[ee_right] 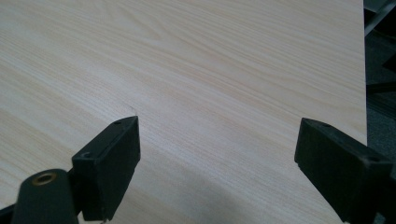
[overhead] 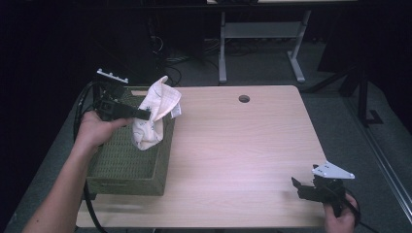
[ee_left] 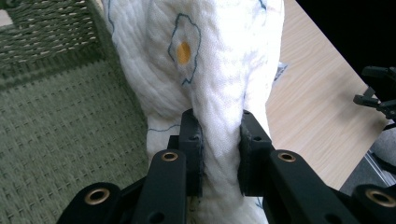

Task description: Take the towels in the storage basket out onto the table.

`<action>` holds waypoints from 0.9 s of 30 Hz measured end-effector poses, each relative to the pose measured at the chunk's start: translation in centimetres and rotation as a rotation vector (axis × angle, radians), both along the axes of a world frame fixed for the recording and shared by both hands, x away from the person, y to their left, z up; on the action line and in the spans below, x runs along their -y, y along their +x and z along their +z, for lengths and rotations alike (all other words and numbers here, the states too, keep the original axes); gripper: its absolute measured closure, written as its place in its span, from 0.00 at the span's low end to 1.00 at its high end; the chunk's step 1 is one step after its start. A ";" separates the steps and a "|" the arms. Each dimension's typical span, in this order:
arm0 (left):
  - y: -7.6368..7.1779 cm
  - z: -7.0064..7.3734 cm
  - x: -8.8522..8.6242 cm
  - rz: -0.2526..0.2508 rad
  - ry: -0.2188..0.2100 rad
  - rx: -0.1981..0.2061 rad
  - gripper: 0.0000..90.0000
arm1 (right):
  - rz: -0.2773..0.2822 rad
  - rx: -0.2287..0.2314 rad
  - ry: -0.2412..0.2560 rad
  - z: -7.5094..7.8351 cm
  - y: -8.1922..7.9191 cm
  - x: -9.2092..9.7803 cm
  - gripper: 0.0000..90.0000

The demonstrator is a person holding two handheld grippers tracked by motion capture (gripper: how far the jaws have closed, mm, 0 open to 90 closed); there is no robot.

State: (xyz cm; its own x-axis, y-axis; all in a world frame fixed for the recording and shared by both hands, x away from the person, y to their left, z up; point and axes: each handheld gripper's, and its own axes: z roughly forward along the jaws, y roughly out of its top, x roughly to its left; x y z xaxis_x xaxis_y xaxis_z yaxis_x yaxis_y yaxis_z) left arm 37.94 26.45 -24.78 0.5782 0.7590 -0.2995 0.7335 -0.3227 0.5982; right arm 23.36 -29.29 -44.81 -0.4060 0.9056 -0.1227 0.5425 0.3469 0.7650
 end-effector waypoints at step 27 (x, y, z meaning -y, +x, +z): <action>1.5 -0.8 6.2 -0.101 -0.012 -0.016 0.83 | -0.002 0.008 0.008 0.3 -0.1 0.3 0.15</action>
State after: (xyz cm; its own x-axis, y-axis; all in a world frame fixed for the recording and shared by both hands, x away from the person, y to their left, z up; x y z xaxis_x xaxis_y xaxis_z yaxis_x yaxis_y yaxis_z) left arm 39.45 20.27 -25.62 0.6463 0.6934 -0.3185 0.7074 -0.3880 0.5908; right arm 23.21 -29.54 -44.51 -0.4033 0.9074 -0.1187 0.5372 0.3398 0.7720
